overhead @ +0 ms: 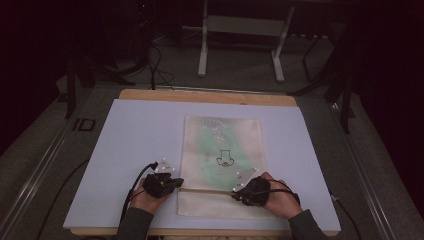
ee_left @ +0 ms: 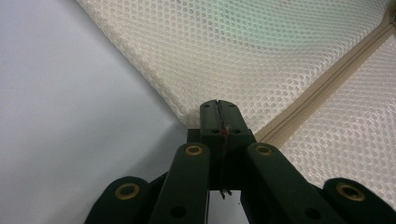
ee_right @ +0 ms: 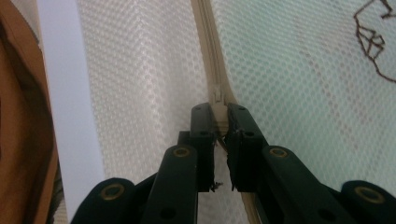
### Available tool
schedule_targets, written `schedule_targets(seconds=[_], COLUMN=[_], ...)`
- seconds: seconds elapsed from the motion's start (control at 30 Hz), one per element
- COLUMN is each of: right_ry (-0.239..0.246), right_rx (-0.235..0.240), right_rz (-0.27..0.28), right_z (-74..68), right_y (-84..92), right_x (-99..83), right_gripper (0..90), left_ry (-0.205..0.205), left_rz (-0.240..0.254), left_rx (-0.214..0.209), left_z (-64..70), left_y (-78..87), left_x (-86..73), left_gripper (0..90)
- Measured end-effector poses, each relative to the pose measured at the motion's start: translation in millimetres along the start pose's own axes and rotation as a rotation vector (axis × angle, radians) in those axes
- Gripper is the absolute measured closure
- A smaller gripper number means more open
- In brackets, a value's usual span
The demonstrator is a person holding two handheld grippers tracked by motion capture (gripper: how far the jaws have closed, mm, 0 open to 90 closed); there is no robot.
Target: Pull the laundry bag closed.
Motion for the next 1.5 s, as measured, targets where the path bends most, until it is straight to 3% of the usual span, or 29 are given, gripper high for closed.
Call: schedule_targets(seconds=[0.67, 1.5], right_ry=[-0.066, -0.108], right_rx=[-0.025, -0.049], right_rz=[0.014, 0.021], right_z=[5.2, 9.8], right_y=[16.0, 32.6], right_x=[-19.6, -36.3], right_gripper=[82.4, 82.4], left_ry=[-0.002, -0.003], left_rz=[0.000, -0.001], left_rx=[0.002, 0.002], left_z=[0.5, 0.6], left_y=[0.0, 0.0], left_x=[0.0, 0.0], left_gripper=[89.7, 89.7])
Point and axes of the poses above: each handheld gripper's, and its own axes: y roughly backward along the jaws, x roughly out of its top, z roughly to its right, the point moved 7 cm from there along -y, roughly forward along the jaws, and after that the axes turned 13 degrees about z, right-handed, at the moved point
